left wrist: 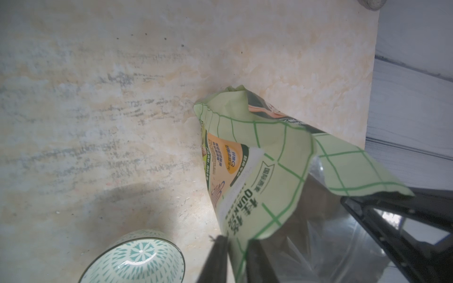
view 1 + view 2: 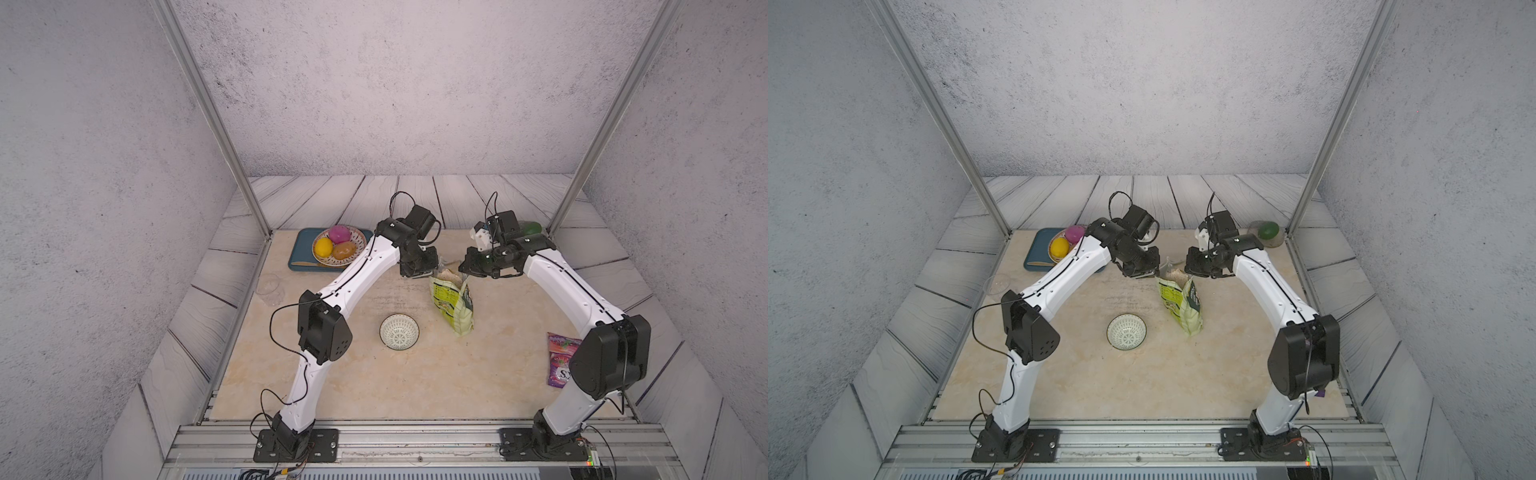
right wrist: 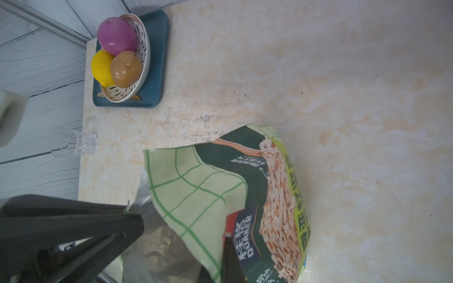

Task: Pour the oats into the breakfast bowl
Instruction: Open the oats bag at the center of the board.

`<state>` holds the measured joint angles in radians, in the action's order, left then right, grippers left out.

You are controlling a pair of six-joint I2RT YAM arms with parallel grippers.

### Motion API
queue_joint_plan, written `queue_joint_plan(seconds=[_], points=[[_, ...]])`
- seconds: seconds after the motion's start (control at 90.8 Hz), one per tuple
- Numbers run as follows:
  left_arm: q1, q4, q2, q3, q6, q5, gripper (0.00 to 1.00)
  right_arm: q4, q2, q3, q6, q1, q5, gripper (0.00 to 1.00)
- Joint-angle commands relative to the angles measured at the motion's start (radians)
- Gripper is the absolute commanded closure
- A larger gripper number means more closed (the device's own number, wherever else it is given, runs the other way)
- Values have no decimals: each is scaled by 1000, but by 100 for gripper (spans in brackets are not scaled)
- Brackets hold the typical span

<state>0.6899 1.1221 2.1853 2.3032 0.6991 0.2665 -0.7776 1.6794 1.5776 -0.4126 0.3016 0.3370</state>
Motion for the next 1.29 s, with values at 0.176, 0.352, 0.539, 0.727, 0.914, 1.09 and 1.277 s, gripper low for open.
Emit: queue_joint_plan(seconds=[0.176,0.352,0.539,0.727,0.914,1.09,1.277], points=[[2,42,-8,9,44,-6,100,111,-20,43,53,-12,-106,100],[-1,49,-22,12,117,-19,100,116,-58,41,64,-16,-171,90],[-1,14,-3,14,182,16,100,137,-143,-61,61,-17,-158,38],[-1,-7,4,32,209,55,100,212,-402,-299,112,-15,-196,14],[-3,-31,-6,46,201,60,100,337,-723,-628,112,-8,-140,1],[-25,-2,10,54,174,75,100,554,-872,-923,41,69,-160,1],[-54,-35,3,53,184,108,100,681,-820,-1026,15,176,-254,1]])
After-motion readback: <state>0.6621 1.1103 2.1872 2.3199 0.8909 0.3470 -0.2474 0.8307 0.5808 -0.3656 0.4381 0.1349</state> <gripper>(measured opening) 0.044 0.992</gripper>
